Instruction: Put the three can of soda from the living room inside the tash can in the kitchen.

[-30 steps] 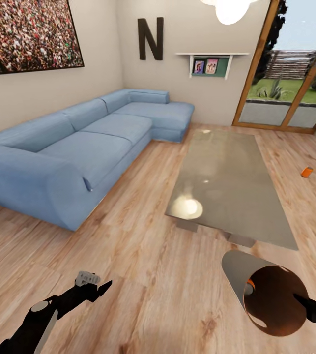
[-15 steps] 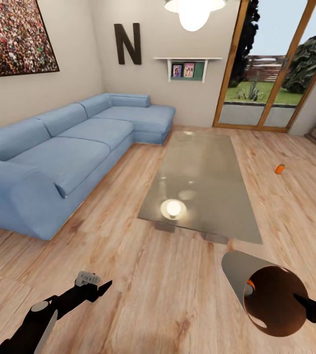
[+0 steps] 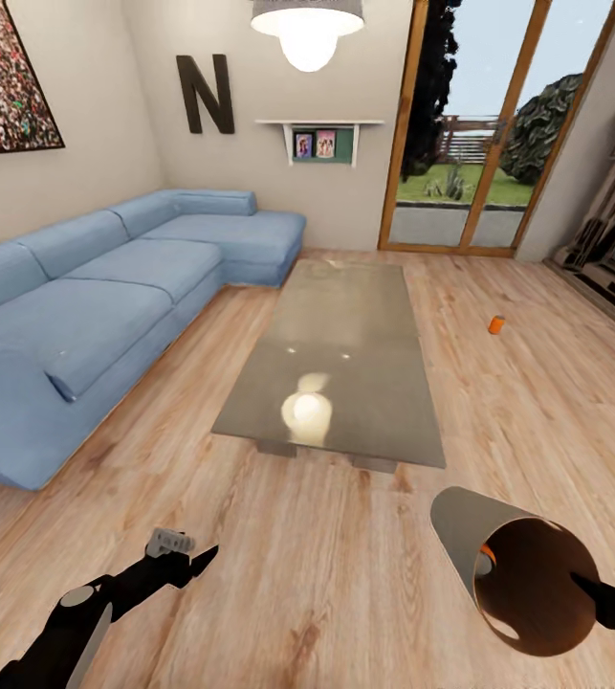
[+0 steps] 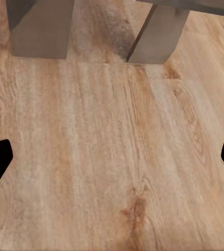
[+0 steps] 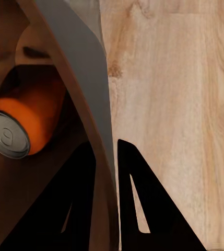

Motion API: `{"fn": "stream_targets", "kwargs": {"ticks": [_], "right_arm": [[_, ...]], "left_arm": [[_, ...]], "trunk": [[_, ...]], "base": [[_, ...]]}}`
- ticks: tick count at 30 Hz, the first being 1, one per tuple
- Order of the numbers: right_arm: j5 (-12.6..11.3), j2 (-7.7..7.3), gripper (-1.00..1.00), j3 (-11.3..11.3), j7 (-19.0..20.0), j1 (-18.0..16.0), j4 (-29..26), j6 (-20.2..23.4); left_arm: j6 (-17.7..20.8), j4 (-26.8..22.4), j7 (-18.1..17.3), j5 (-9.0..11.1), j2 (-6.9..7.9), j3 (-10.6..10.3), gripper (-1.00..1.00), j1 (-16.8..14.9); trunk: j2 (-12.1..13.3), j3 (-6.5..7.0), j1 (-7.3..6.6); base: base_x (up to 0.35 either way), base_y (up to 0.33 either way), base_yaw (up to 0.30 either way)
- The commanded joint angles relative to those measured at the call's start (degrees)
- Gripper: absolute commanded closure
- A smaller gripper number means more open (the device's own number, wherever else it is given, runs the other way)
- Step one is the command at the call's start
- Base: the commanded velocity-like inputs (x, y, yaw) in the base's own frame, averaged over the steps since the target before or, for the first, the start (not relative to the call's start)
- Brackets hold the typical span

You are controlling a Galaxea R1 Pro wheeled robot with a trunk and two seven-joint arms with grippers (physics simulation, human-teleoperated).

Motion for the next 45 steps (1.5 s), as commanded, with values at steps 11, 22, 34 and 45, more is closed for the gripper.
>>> {"fn": "stream_targets", "kwargs": {"ticks": [11, 22, 34, 45], "right_arm": [[-0.4, 0.03, 1.0, 0.0, 0.3, 0.0, 0.2, 0.1], [-0.4, -0.04, 1.0, 0.0, 0.5, 0.0, 0.7, 0.1], [-0.6, 0.73, 1.0, -0.1, 0.0, 0.0, 0.8, -1.2], [-0.4, 0.54, 1.0, -0.1, 0.9, 0.0, 2.0, -2.1]], "left_arm": [[0.0, 0.0, 0.0, 0.0, 0.0, 0.0, -1.0, 0.0], [0.0, -0.1, 0.0, 0.0, 0.0, 0.0, -1.0, 0.0], [0.0, 0.0, 0.1, 0.0, 0.0, 0.0, -1.0, 0.0], [-3.5, 1.8, 4.7, -0.1, -0.1, -0.3, -1.0, 0.0]], "trunk": [[0.0, 0.33, 0.0], [0.0, 0.34, 0.0], [0.0, 0.64, 0.0], [0.0, 1.17, 0.0]], "base": [[0.0, -0.328, -0.095], [0.0, -0.328, -0.004], [0.0, -0.328, -0.113], [0.0, -0.328, -0.221]]}}
